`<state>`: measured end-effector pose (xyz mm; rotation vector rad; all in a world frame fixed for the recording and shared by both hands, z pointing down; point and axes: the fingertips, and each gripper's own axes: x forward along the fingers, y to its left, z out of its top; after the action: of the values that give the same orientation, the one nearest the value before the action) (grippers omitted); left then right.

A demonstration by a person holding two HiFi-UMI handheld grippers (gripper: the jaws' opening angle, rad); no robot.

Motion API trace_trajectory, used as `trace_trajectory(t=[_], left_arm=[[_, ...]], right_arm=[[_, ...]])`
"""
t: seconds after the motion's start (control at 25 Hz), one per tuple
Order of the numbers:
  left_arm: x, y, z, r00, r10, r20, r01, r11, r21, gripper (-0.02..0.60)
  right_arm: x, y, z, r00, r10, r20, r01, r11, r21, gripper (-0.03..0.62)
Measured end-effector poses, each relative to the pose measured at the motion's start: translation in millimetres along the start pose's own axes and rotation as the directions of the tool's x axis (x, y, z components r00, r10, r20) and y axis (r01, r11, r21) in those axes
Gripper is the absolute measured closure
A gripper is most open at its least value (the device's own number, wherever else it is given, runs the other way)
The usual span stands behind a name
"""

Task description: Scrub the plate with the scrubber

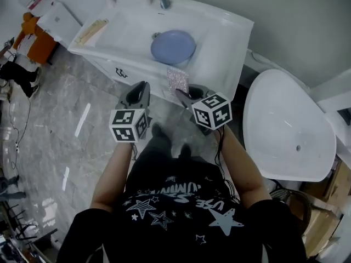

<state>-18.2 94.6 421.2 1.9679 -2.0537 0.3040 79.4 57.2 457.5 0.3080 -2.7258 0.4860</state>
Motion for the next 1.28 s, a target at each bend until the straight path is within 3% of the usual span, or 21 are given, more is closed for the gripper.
trace_trajectory(t=[0.36,0.6,0.88,1.28], left_arm=[[-40.7,4.0,-35.0,0.999,0.001,-0.045,-0.003,0.999,-0.044,0.538],[-83.2,23.1,-53.0,0.998,-0.008,-0.066,0.003,0.997,-0.073,0.538],[-139.7,49.4,-72.4,0.999,0.020,-0.041,-0.026,0.990,-0.141,0.538],[-201.9,42.7,-86.8,1.000,-0.020,-0.005,0.020,0.990,-0.143,0.538]], right_arm=[[12.3,35.9,-29.6,0.999,0.011,-0.045,-0.011,1.000,0.000,0.508],[16.6,68.0,-42.4,0.995,-0.036,-0.091,0.035,0.999,-0.012,0.508],[7.0,120.2,-48.1,0.994,-0.078,-0.075,0.072,0.994,-0.082,0.510],[-21.6,175.5,-50.4,0.990,-0.136,-0.023,0.133,0.985,-0.111,0.508]])
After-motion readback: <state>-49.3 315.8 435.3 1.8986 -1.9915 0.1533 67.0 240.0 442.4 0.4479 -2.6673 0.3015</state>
